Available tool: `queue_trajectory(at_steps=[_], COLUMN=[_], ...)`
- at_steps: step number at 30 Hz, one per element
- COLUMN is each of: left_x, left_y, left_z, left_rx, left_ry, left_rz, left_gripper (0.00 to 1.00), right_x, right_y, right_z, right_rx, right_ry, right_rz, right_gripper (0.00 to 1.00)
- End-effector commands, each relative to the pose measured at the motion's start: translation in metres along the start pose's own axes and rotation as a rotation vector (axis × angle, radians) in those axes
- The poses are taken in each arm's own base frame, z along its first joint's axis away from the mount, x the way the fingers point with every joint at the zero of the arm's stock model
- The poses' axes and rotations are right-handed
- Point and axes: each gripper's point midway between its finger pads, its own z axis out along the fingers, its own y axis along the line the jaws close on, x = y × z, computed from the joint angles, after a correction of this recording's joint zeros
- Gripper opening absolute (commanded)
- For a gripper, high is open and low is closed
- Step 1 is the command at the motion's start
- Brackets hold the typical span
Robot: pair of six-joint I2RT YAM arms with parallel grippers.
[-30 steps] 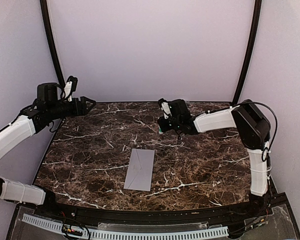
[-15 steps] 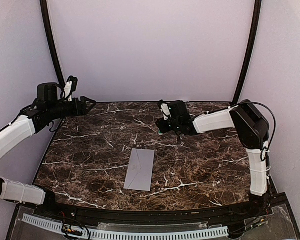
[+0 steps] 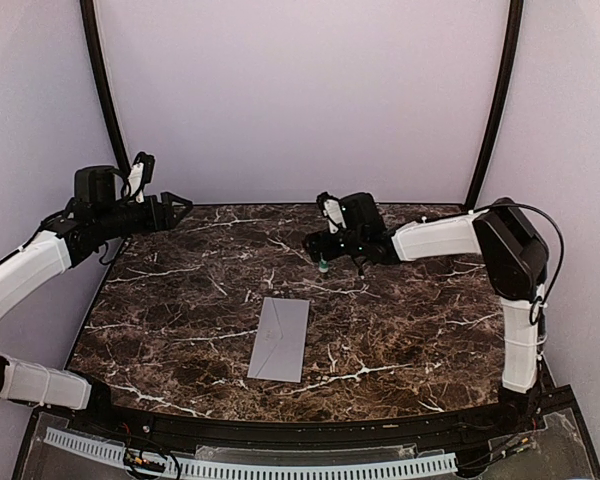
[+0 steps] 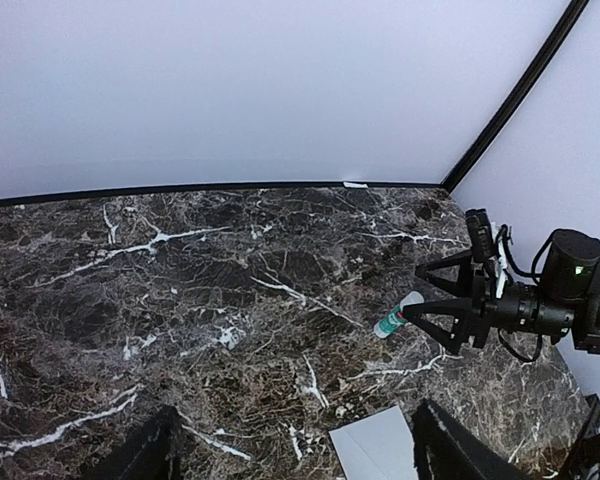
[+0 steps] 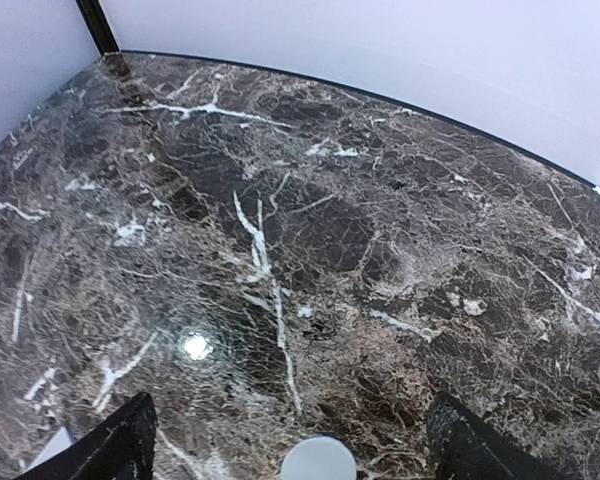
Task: Place the letter into the envelope and seal it
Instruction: Reset both arms
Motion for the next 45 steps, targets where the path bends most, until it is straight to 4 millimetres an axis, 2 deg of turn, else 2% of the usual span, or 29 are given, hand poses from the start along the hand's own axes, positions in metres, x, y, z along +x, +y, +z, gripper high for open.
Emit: queue_trajectory(at_steps=[1, 5, 8, 9, 10, 11, 12, 13, 14, 15, 16, 17, 21, 22, 23, 24, 25, 26, 27, 28, 29, 31, 32, 34, 38, 45], left_x=[0.001, 0.005, 0.014, 0.019, 0.021, 0.031, 0.026, 0.037, 0.03, 0.042, 0.038, 0.046, 0.05, 0.062, 0.056, 0.07, 0.062, 0.075, 0.067, 0.074, 0.073, 0.072, 0.069, 0.071, 0.072, 0.075], left_y=[0.005, 0.016, 0.045, 0.066, 0.078, 0.101, 0.114, 0.14, 0.149, 0.171, 0.18, 0.194, 0.212, 0.218, 0.219, 0.222, 0.219, 0.22, 0.216, 0.214, 0.213, 0.21, 0.209, 0.212, 0.205, 0.203], left_z=[0.002, 0.008, 0.015, 0.017, 0.017, 0.015, 0.011, 0.002, -0.004, -0.013, -0.017, -0.025, -0.033, -0.033, -0.036, -0.037, -0.041, -0.042, -0.045, -0.043, -0.043, -0.039, -0.036, -0.032, -0.037, -0.035], left_rx=[-0.004, -0.036, -0.105, -0.145, -0.16, -0.188, -0.198, -0.234, -0.238, -0.275, -0.287, -0.316, -0.368, -0.399, -0.409, -0.429, -0.428, -0.435, -0.426, -0.413, -0.401, -0.371, -0.355, -0.354, -0.342, -0.331], left_ry=[-0.017, -0.069, -0.071, -0.061, -0.067, -0.058, -0.105, -0.111, -0.167, -0.174, -0.209, -0.217, -0.296, -0.284, -0.324, -0.311, -0.365, -0.358, -0.401, -0.393, -0.407, -0.412, -0.411, -0.386, -0.41, -0.408], left_rz=[-0.092, -0.114, -0.091, -0.104, -0.114, -0.148, -0.153, -0.192, -0.187, -0.218, -0.209, -0.22, -0.116, -0.102, -0.067, -0.057, -0.008, -0.012, 0.018, 0.014, 0.014, 0.02, 0.026, 0.014, 0.038, 0.045], left_gripper=[0.78, 0.82, 0.83, 0.83, 0.83, 0.83, 0.83, 0.83, 0.82, 0.82, 0.82, 0.82, 0.83, 0.83, 0.83, 0.84, 0.84, 0.85, 0.86, 0.87, 0.88, 0.95, 0.96, 0.97, 0.97, 0.98], right_x=[-0.061, -0.069, -0.069, -0.067, -0.062, -0.058, -0.052, -0.046, -0.041, -0.037, -0.03, -0.024, -0.002, 0.01, 0.018, 0.024, 0.03, 0.038, 0.042, 0.049, 0.052, 0.058, 0.054, 0.061, 0.076, 0.08], right_y=[0.01, 0.001, -0.02, -0.032, -0.045, -0.059, -0.075, -0.09, -0.107, -0.13, -0.145, -0.162, -0.216, -0.228, -0.238, -0.248, -0.258, -0.27, -0.275, -0.278, -0.279, -0.278, -0.276, -0.274, -0.276, -0.273], right_z=[-0.048, -0.076, -0.096, -0.103, -0.112, -0.12, -0.128, -0.137, -0.146, -0.158, -0.169, -0.18, -0.226, -0.235, -0.245, -0.255, -0.266, -0.278, -0.286, -0.292, -0.298, -0.307, -0.313, -0.314, -0.304, -0.306], right_rx=[-0.046, -0.044, -0.046, -0.04, -0.026, -0.006, 0.025, 0.048, 0.07, 0.102, 0.128, 0.165, 0.308, 0.34, 0.371, 0.4, 0.433, 0.474, 0.503, 0.528, 0.55, 0.584, 0.595, 0.606, 0.616, 0.62], right_ry=[-0.116, -0.112, -0.108, -0.109, -0.109, -0.111, -0.114, -0.122, -0.134, -0.155, -0.165, -0.179, -0.246, -0.253, -0.273, -0.3, -0.328, -0.36, -0.391, -0.416, -0.446, -0.51, -0.569, -0.601, -0.579, -0.61], right_rz=[0.022, 0.053, 0.123, 0.152, 0.183, 0.206, 0.232, 0.253, 0.276, 0.303, 0.32, 0.334, 0.353, 0.361, 0.368, 0.373, 0.377, 0.38, 0.373, 0.369, 0.357, 0.324, 0.291, 0.258, 0.214, 0.192], right_gripper=[0.94, 0.99, 0.99, 0.99, 0.99, 0.99, 0.99, 0.99, 0.99, 0.99, 0.99, 0.99, 0.99, 0.99, 0.99, 0.99, 0.99, 0.99, 0.99, 0.99, 0.99, 0.99, 0.99, 0.99, 0.98, 0.98])
